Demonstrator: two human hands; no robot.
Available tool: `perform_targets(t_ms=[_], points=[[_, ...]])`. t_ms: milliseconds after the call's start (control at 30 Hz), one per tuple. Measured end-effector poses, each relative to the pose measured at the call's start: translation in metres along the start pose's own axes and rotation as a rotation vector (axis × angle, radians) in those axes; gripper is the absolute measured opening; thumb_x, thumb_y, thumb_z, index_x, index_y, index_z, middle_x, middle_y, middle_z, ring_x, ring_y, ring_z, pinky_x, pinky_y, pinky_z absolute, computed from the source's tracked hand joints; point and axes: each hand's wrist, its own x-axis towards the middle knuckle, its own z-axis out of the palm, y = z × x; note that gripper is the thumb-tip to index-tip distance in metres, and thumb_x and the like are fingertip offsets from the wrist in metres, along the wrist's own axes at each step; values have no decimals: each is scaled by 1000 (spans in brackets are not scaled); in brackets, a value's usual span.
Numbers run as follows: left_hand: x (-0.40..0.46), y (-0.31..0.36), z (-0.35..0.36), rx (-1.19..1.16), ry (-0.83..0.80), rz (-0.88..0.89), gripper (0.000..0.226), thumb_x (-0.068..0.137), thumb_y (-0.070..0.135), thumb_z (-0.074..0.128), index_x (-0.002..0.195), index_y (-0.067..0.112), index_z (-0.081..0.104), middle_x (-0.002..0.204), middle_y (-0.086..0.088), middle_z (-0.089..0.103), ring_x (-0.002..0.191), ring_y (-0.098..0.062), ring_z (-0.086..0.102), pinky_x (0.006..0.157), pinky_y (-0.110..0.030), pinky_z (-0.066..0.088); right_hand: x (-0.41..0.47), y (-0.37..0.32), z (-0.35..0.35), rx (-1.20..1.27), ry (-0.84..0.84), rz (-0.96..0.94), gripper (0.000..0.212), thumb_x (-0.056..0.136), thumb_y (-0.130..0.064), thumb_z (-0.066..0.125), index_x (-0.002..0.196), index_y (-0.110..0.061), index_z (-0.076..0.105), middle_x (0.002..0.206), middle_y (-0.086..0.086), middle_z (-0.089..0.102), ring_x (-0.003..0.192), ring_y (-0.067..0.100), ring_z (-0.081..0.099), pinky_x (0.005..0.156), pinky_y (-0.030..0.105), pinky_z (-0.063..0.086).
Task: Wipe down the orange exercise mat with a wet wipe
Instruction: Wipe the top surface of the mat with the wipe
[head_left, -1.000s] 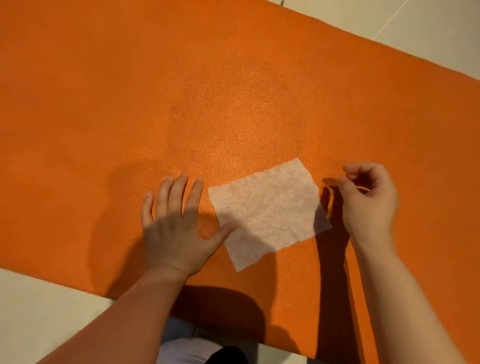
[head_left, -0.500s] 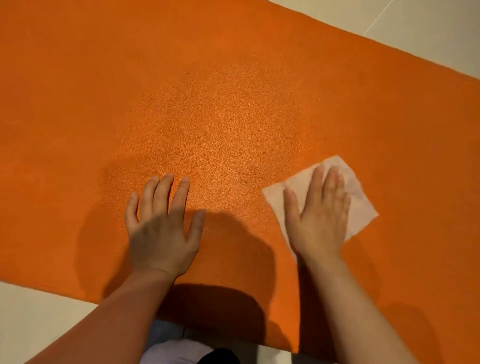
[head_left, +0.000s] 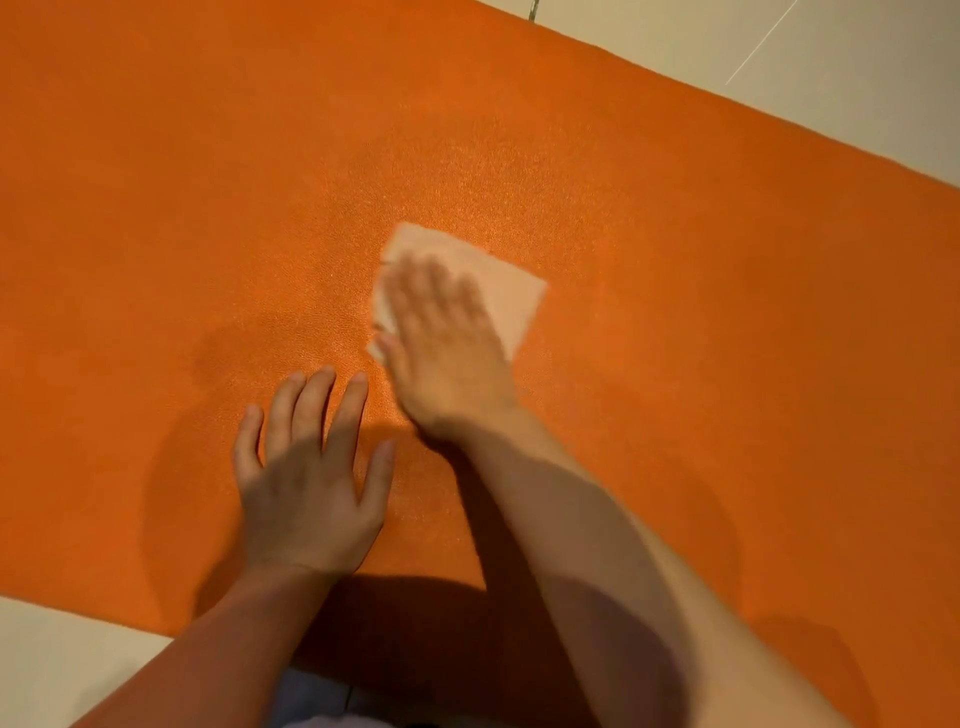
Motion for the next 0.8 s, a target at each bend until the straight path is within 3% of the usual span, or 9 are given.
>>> perform_targets(t_ms=[67, 133, 300, 433, 567, 633, 800], points=[[0, 0, -2, -2, -8, 1, 58, 93, 49, 35, 142, 20, 45, 147, -9, 42, 142, -30, 30, 115, -53, 16, 17, -7, -3, -23, -39, -181, 59, 105, -41, 23, 157, -14, 11, 165, 5, 6, 152, 22, 2, 122, 39, -5], [0, 2, -3, -5, -14, 10, 58, 93, 49, 36, 142, 20, 45, 147, -8, 41, 142, -29, 30, 115, -53, 16, 20, 9, -8, 3, -48, -169, 65, 104, -49, 29, 158, -18, 12, 165, 3, 6, 152, 19, 2, 121, 36, -6], [1, 1, -3, 19, 0, 30, 59, 92, 48, 37, 141, 18, 45, 145, -11, 43, 139, -32, 36, 113, -54, 20, 3, 100, -28, 46, -37, 313, 83, 92, -69, 22, 158, -23, 5, 164, 5, -6, 151, 21, -6, 120, 38, -6], [1, -1, -2, 49, 0, 47, 59, 91, 47, 37, 140, 16, 46, 142, -14, 47, 135, -34, 39, 109, -54, 25, -35, 190, -47, 56, 17, 681, 79, 92, -63, 14, 158, -20, 8, 165, 9, -2, 152, 23, -2, 122, 44, -1], [2, -4, -4, 58, -63, 10, 63, 98, 56, 15, 141, 19, 42, 142, -11, 44, 134, -34, 38, 110, -51, 23, -32, 193, -49, 123, 117, 859, 57, 106, -41, 17, 158, -18, 13, 165, 11, 3, 151, 27, 0, 121, 49, -1], [0, -6, -5, 52, -77, 9, 65, 99, 57, 11, 142, 19, 40, 142, -12, 44, 134, -34, 38, 111, -51, 21, -12, 158, -46, 132, 109, 715, 56, 105, -41, 11, 157, -22, 17, 165, 9, 5, 151, 28, 0, 121, 46, -3], [0, -9, -2, 65, -18, 34, 56, 96, 50, 31, 141, 19, 43, 138, -15, 53, 130, -35, 44, 108, -56, 28, 59, 6, -20, 181, -84, 6, 58, 102, -45, 9, 157, -27, 16, 165, 1, 3, 151, 20, -5, 119, 38, -12]])
